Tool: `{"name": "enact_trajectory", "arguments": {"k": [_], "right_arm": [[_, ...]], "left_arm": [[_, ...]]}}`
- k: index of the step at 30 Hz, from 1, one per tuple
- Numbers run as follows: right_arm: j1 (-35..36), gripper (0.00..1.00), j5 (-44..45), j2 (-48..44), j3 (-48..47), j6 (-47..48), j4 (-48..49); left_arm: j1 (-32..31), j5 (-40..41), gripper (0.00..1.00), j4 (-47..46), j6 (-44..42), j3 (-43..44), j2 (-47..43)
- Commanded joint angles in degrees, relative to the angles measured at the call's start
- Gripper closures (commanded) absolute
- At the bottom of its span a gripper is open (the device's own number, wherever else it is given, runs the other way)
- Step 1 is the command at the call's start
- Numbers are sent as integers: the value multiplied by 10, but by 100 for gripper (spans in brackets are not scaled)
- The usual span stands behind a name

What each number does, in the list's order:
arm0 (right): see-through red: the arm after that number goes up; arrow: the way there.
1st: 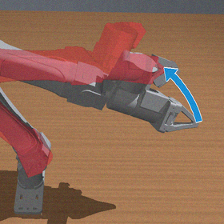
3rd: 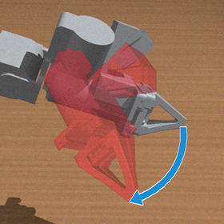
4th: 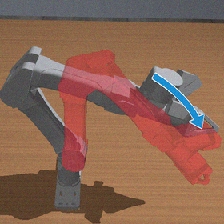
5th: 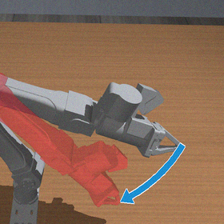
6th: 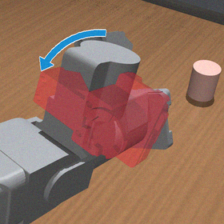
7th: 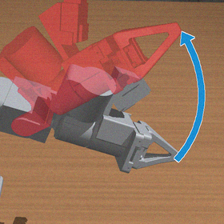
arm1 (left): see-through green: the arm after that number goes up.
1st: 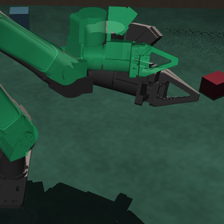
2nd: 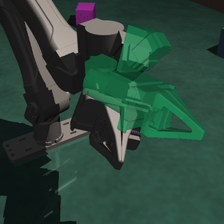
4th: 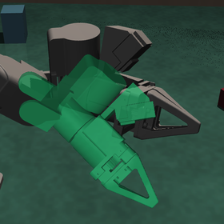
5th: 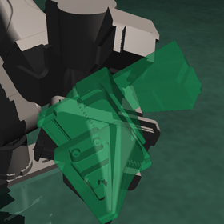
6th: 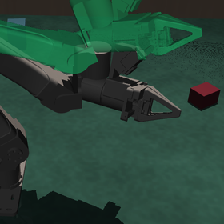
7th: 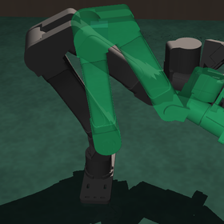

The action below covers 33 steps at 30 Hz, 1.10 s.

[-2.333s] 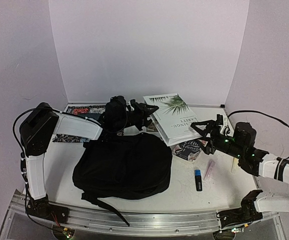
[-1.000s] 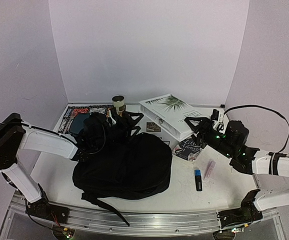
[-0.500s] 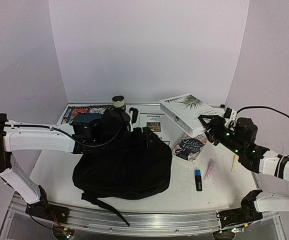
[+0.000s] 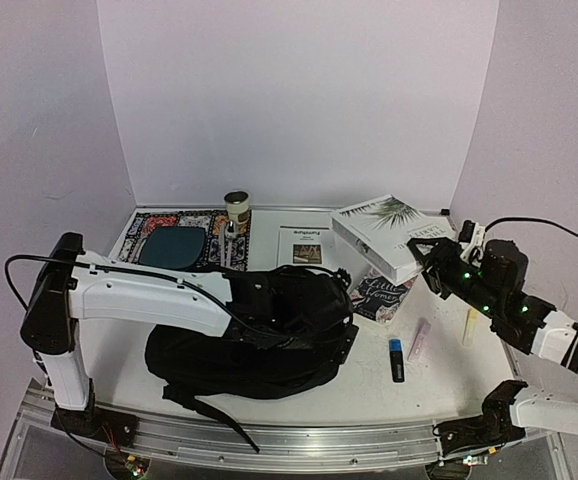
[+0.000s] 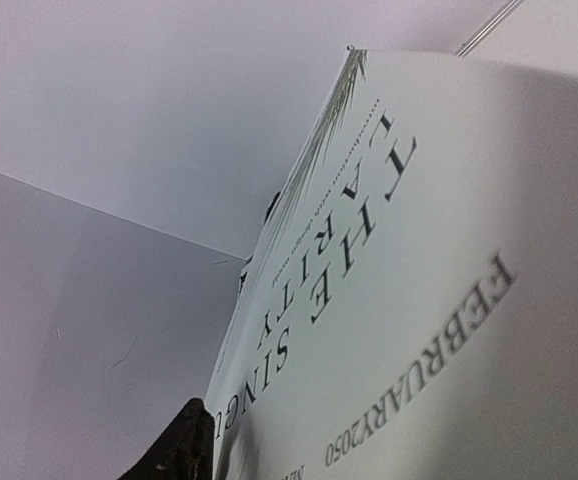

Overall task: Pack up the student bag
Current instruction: Pick up the largest pocket of the bag from the student bag.

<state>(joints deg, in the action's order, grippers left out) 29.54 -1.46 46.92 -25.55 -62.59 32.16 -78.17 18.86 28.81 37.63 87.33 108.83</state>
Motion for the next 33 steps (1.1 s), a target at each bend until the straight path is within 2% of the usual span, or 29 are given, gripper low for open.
{"name": "enact_trajectory", "arguments": {"k": [1,7,10,21,23,24,25,26,27,29,33], "right_arm": [[-2,51,13,-32,4,8,17],[-2,51,13,-50,15,-1,7],[-2,51,13,-56,21,-4,5],[-2,52,-24,-50,-5,20,-23],[-2,52,-30,-50,-12,26,-35],[-2,52,-33,-50,-14,27,-40],[-2,52,-33,-51,-14,28,-43],[-2,51,-34,-52,-13,28,-45],[-3,51,-33,-53,-12,27,-46],[-2,52,-32,-53,-11,27,-46],[-2,51,-33,-48,-9,25,-46]], "left_arm": [[-9,49,18,59,-17,56,32],[-11,102,31,108,-12,67,38],[-10,114,40,128,-12,67,36],[-9,120,92,139,-4,43,-10],[-8,104,90,137,-7,52,-10],[-8,95,83,136,-8,59,-8],[-8,86,72,135,-9,67,-5],[-8,74,64,134,-9,76,-2],[-9,63,61,133,-8,85,3],[-9,46,53,129,-9,102,15],[-9,44,46,126,-11,135,48]]}}
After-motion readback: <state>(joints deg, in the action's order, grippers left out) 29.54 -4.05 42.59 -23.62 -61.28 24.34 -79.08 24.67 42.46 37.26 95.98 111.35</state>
